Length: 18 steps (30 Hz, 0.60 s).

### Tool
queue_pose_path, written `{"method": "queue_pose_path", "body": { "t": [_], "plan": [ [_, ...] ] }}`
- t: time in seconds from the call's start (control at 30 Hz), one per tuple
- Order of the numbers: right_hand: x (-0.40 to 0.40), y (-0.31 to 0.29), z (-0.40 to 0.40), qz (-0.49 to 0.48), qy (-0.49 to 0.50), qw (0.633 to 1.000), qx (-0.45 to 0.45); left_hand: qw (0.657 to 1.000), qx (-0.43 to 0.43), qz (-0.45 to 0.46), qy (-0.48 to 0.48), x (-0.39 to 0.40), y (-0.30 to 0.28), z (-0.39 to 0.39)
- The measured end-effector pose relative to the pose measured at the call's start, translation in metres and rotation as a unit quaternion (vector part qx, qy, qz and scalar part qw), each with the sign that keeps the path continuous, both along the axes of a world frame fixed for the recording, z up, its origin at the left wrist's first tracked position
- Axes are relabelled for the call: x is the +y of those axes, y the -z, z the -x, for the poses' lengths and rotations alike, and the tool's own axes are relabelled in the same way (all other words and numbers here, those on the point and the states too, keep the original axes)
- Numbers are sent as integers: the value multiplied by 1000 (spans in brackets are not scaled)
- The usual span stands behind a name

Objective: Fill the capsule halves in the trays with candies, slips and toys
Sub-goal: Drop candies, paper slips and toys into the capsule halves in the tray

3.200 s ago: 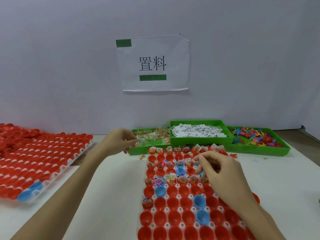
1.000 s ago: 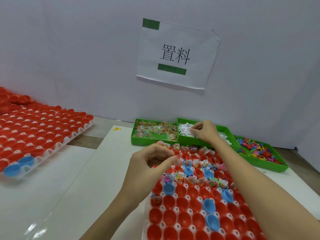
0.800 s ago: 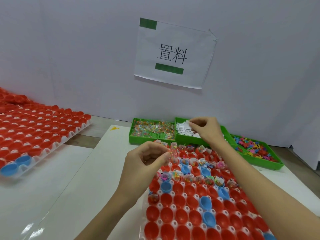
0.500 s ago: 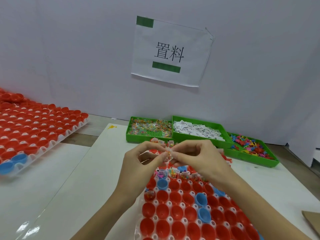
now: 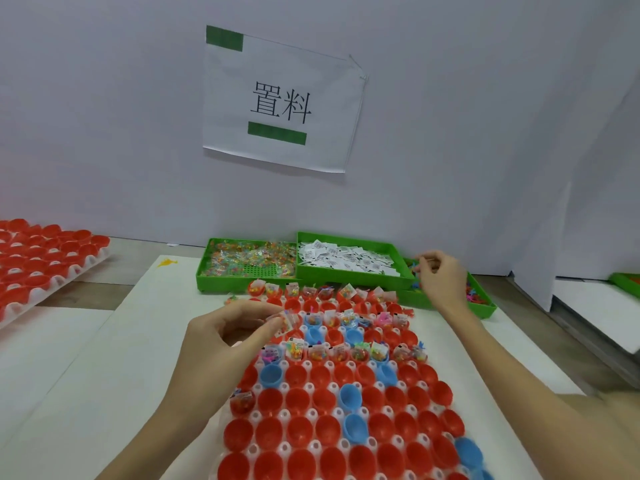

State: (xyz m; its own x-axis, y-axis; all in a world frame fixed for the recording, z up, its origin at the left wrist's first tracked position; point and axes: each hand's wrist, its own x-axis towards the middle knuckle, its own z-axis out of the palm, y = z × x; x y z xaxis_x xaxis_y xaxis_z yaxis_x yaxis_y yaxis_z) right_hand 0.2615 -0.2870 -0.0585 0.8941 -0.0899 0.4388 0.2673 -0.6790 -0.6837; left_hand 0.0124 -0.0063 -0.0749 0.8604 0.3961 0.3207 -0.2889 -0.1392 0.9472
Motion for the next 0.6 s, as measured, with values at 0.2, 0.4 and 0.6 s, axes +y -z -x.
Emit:
{"method": "queue_pose_path", "body": {
  "t": [0.2, 0.4, 0.6],
  "plan": [
    [-37, 22, -50, 197, -14, 973, 123, 1000, -6, 7, 15, -1, -1, 0],
    [-35, 10, -62, 291, -51, 944, 146, 1000, -11, -5, 16, 0, -2, 0],
    [-32, 20, -55, 236, -21, 967, 87, 1000, -10, -12, 23, -1, -4, 1]
  ]
}}
